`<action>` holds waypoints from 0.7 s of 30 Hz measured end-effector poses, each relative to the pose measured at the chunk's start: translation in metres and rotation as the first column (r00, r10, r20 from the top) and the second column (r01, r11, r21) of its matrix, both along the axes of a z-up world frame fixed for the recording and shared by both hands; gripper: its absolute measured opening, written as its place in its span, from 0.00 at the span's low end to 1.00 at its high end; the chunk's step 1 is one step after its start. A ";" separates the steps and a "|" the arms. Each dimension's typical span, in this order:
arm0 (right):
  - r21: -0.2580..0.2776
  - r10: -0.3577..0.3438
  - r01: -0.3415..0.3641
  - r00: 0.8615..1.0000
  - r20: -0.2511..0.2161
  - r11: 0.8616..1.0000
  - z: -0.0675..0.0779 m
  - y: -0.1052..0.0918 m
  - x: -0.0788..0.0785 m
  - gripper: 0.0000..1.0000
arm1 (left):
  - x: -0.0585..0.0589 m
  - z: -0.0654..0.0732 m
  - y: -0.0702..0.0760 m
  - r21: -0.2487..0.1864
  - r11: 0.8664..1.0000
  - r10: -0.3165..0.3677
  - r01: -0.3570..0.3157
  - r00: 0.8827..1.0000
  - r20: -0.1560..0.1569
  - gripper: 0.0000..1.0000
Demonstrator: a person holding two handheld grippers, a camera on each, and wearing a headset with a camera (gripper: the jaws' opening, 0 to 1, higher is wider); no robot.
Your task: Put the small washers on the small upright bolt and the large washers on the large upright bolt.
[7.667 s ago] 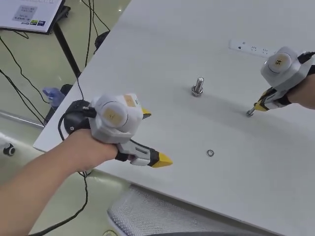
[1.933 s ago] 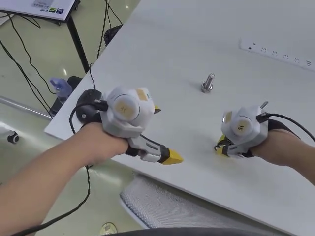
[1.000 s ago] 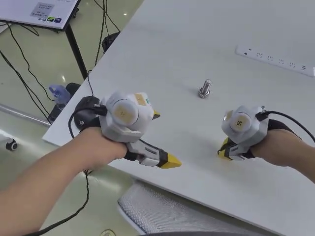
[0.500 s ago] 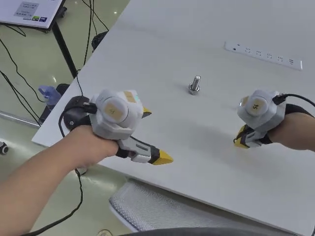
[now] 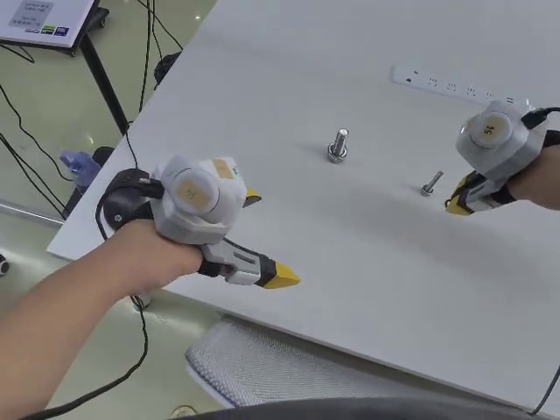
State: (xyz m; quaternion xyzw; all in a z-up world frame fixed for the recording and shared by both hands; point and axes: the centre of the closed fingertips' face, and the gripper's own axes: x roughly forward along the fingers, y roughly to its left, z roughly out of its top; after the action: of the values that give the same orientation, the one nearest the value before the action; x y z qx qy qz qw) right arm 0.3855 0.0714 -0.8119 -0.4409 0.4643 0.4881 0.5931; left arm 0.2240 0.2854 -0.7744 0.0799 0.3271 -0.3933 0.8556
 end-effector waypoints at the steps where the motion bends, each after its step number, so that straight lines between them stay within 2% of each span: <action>1: -0.001 -0.002 0.002 1.000 0.003 1.000 0.000 0.000 0.002 0.12 | 0.001 0.000 0.000 -0.004 1.000 0.005 -0.005 1.000 0.001 0.82; 7: -0.001 -0.003 0.003 1.000 0.018 1.000 0.003 0.002 0.016 0.12 | 0.001 -0.001 0.002 -0.004 1.000 0.009 -0.009 1.000 0.000 0.82; 16: 0.004 0.011 -0.011 0.999 0.042 1.000 0.002 0.008 0.045 0.12 | 0.003 -0.007 0.006 -0.001 1.000 0.013 -0.013 1.000 -0.009 0.81; 21: 0.013 0.014 -0.015 0.999 0.042 1.000 0.003 0.015 0.049 0.12 | 0.007 -0.007 0.010 -0.001 1.000 0.023 -0.023 1.000 -0.013 0.81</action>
State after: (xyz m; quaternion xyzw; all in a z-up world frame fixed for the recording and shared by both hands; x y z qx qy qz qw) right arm 0.4350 0.0860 -0.8093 -0.4505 0.4453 0.4860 0.6022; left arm 0.2305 0.2954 -0.7816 0.0731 0.3335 -0.3839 0.8579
